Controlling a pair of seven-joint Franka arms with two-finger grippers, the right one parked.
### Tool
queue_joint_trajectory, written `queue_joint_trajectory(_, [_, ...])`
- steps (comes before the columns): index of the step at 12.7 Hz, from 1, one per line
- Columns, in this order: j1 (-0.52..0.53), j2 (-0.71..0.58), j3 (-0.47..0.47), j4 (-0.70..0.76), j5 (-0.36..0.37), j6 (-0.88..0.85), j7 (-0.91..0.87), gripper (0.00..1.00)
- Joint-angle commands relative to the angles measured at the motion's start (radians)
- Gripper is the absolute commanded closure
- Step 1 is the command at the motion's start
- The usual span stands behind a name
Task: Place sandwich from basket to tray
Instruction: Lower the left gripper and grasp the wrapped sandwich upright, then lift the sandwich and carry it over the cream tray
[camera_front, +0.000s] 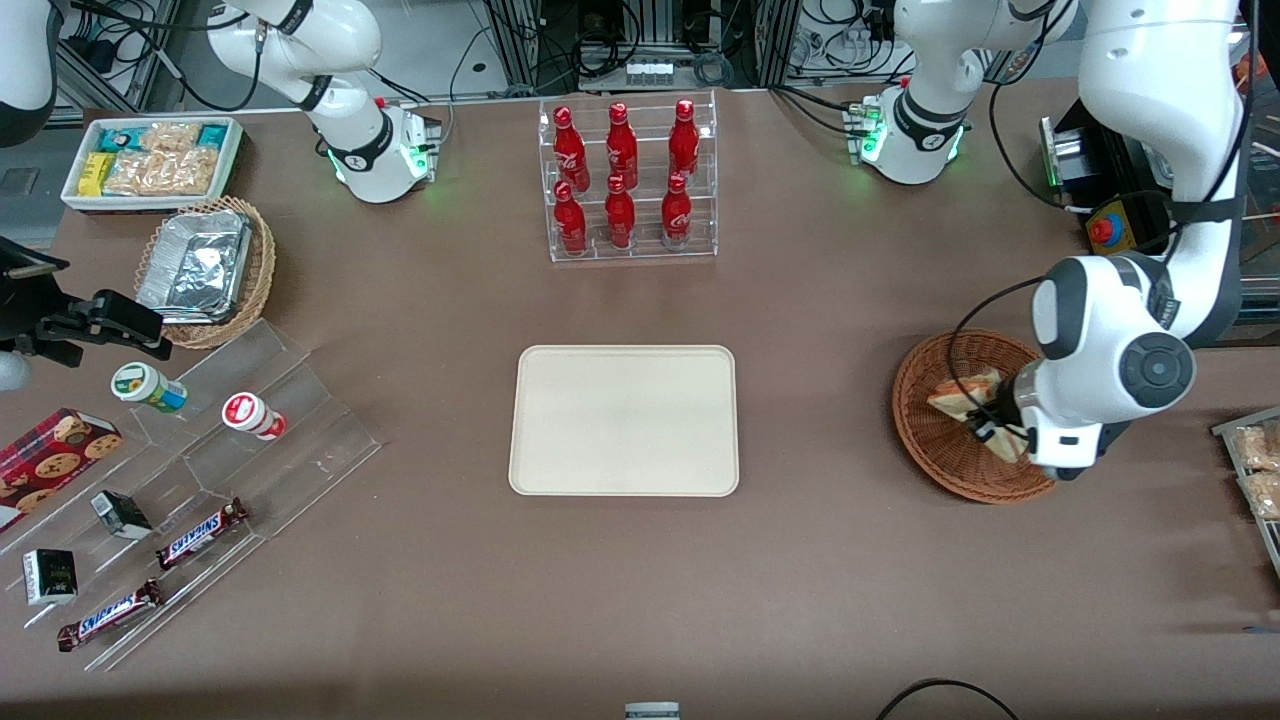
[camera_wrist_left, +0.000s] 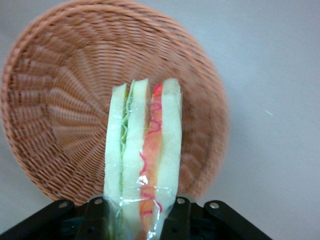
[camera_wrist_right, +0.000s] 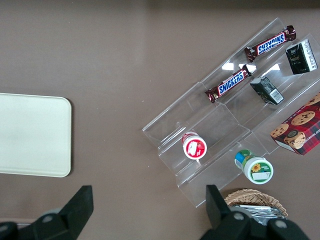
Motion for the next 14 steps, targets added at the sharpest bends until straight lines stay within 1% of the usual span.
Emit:
queue_joint_trajectory(1, [-0.088, 0.003, 0.004, 0.04, 0.001, -0.023, 0.019, 0.68])
queue_joint_trajectory(2, [-0.123, 0.008, 0.003, 0.055, -0.015, -0.014, 0.019, 0.69])
queue_joint_trajectory(3, [-0.138, 0.034, -0.002, 0.102, -0.051, -0.011, 0.03, 0.7])
queue_joint_trajectory(4, [-0.149, 0.061, -0.034, 0.144, -0.097, -0.02, 0.052, 0.7])
queue_joint_trajectory(5, [-0.167, 0.072, -0.06, 0.15, -0.105, -0.017, 0.071, 0.7])
queue_joint_trajectory(8, [-0.265, 0.137, -0.097, 0.172, -0.105, -0.009, 0.103, 0.73])
queue_joint_trajectory(10, [-0.344, 0.206, -0.097, 0.231, -0.102, -0.009, 0.152, 0.79])
queue_joint_trajectory(12, [-0.382, 0.259, -0.097, 0.282, -0.102, 0.02, 0.155, 0.78])
queue_joint_trajectory(14, [-0.437, 0.292, -0.097, 0.281, -0.096, 0.081, 0.163, 0.78])
